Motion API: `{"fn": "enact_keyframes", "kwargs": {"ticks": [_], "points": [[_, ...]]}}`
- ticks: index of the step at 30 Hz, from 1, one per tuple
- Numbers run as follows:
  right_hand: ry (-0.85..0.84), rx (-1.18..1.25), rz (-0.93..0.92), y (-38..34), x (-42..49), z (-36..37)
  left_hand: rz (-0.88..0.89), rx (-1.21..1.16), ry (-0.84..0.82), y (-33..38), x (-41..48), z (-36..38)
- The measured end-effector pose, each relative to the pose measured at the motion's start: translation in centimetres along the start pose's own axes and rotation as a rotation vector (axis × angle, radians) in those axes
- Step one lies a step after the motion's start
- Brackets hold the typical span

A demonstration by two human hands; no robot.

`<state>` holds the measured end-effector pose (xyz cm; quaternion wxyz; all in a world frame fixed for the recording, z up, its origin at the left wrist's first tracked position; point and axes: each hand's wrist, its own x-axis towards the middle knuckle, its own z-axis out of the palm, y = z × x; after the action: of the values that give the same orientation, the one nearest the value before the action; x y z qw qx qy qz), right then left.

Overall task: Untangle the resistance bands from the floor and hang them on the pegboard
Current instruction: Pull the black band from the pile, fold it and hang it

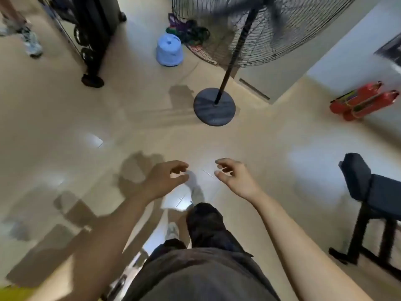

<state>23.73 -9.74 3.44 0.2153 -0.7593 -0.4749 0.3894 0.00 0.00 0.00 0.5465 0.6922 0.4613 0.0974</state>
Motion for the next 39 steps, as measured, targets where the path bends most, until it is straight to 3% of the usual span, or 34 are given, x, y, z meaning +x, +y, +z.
{"fn": "enact_keyframes", "kwargs": {"ticks": [10,21,28,39], "points": [[-0.171,-0.038,-0.058,-4.6,14.5,-0.5,-0.167,0.071,0.070,0.7,8.1,-7.5],[-0.322,-0.167,-0.131,-13.5,30.3,0.8,-0.231,-0.065,0.271,-1.2,15.3,-17.8],[-0.299,-0.199,-0.121,-21.1,38.5,4.6,-0.224,-0.118,0.228,-4.7,21.3,-27.8],[-0.292,-0.100,-0.031,-29.3,50.9,7.1,-0.177,0.051,0.111,-5.8,33.9,-42.3]]}}
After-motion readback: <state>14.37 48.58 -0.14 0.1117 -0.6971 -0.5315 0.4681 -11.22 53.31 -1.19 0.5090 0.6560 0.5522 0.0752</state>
